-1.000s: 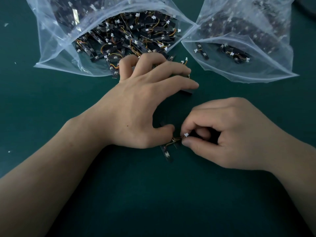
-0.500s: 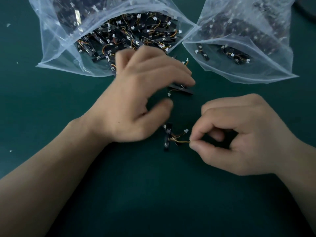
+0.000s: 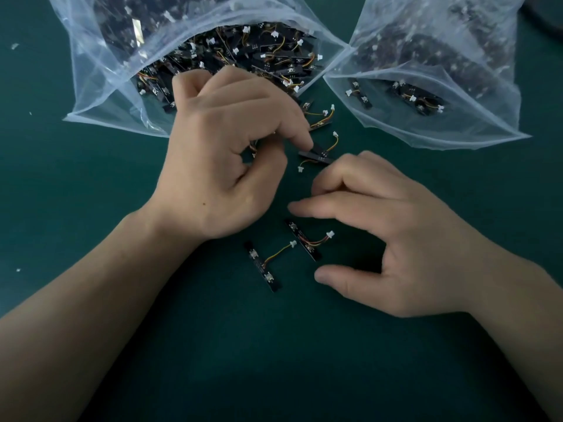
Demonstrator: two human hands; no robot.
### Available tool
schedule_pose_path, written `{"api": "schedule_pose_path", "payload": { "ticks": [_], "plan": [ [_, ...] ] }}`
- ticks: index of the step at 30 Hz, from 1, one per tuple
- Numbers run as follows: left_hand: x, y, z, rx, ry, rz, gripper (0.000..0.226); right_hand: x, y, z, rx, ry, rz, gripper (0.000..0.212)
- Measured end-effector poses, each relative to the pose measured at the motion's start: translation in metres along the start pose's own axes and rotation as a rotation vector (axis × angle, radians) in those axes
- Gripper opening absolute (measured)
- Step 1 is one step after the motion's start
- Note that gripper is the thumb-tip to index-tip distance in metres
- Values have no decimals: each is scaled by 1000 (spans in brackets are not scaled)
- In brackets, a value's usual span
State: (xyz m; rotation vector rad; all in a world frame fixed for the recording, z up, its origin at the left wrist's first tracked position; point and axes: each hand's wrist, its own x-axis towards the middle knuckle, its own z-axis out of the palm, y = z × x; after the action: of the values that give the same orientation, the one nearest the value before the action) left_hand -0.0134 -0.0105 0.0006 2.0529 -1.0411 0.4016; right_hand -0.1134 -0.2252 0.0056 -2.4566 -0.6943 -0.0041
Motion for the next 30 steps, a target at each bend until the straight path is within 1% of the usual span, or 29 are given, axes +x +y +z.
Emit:
{"api": "schedule_pose_path", "payload": {
  "ticks": [2, 6, 7, 10, 12, 14, 18, 21, 26, 30],
  "plan": [
    [0, 0, 0, -5, 4, 0, 33, 1, 0, 2, -48, -37, 17, 50],
    [0, 1, 1, -2, 4, 0, 32, 2, -2, 4, -93, -37, 22, 39],
    [0, 2, 1, -2, 2, 2, 32, 2, -2, 4, -88, -36, 25, 39],
    [0, 2, 0, -10, -11, 15, 30, 2, -2, 2, -82, -47, 31, 49],
    [0, 2, -1, -14, -27, 25, 28, 2, -3, 2, -78, -30, 19, 49],
    [1, 2, -1, -3, -28, 22, 28, 3, -5, 5, -76, 4, 6, 42],
    [1, 3, 1, 8, -17, 3, 29, 8, -14, 15, -140, 46, -48, 13],
    [1, 3, 1, 14, -14, 15, 29, 9, -16, 18, -156, 74, -87, 10],
    [2, 6, 0, 20, -18, 11, 28, 9, -13, 14, -55, 154, -80, 8],
    [3, 6, -2, 23, -33, -7, 24, 4, 1, 0, 126, 222, -29, 9]
  ]
}}
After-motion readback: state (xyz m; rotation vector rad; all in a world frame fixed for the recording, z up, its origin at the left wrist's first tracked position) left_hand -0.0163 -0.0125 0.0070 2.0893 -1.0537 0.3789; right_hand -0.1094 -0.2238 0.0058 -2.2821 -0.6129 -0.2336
